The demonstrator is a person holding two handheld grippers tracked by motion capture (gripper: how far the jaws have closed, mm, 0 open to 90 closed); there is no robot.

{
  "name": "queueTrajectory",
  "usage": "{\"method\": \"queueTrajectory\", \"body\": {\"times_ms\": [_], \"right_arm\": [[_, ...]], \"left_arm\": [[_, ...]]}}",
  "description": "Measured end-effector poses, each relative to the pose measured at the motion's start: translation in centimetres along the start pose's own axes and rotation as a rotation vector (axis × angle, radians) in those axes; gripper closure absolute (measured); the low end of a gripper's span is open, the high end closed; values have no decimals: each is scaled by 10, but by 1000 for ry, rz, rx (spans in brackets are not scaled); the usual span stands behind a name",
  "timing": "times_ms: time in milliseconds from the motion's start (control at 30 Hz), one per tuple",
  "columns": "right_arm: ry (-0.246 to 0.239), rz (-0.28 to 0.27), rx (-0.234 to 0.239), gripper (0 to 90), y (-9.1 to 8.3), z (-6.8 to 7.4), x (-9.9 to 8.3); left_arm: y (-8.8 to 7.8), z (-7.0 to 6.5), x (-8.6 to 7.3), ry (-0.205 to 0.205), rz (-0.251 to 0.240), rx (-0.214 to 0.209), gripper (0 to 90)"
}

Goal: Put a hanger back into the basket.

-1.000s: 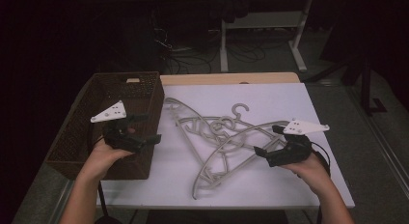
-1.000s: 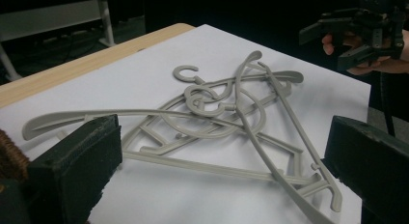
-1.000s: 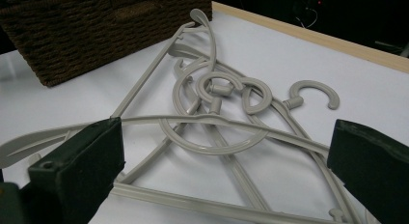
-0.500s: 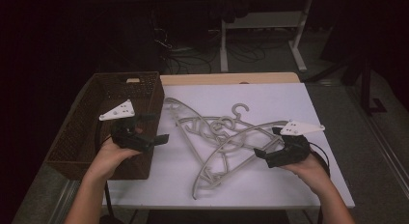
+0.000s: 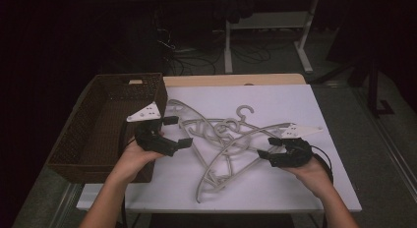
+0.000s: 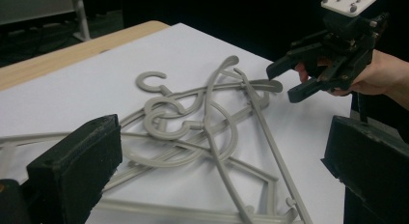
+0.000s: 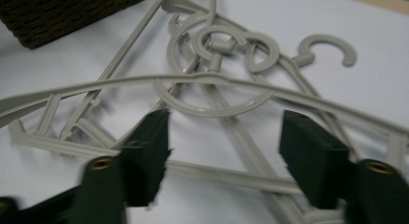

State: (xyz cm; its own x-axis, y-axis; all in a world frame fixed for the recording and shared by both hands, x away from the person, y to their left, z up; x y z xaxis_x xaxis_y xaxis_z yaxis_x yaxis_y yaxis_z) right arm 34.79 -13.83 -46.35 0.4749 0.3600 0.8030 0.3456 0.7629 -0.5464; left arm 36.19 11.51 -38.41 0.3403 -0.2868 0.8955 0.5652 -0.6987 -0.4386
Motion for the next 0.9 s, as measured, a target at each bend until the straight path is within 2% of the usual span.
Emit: {"method": "queueTrajectory", "body": {"times_ms": [67,200,267,500,633,767,900], "right_arm": [[7,28,5,541,3,0,-5],[14,70,2,802,11,0,-12],[16,94,-3,874,15,-2,-16],[16,162,-9,887,27,-9,-29],[13,163,-4,887,30,-9,-32],[5,190,-13,888,35,-10,-36],[6,199,-8,888,37,-9,-38]], "left_arm": [[7,-5,-3,7,11,-9,0],[19,-13,-9,27,30,-12,0],[25,-16,-13,36,42,-11,0],[35,-24,-20,50,60,-24,0],[38,-26,-24,52,73,-27,0],[42,-28,-28,55,87,-28,0],[51,-29,-37,72,122,-17,0]]}}
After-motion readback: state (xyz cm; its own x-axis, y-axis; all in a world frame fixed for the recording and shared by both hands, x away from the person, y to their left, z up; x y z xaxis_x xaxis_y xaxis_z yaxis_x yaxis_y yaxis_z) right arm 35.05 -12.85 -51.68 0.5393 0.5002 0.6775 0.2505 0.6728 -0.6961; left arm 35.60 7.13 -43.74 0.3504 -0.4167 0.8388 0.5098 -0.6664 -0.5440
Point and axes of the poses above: each handheld gripper's, and its own axes: y roughly forward along the jaws, x roughly out of its top, z roughly to its left, the point moved 10 cm from there along y, roughly forward along the jaws, and after that the axes turned 13 degrees about x, right-handed, at the moved point
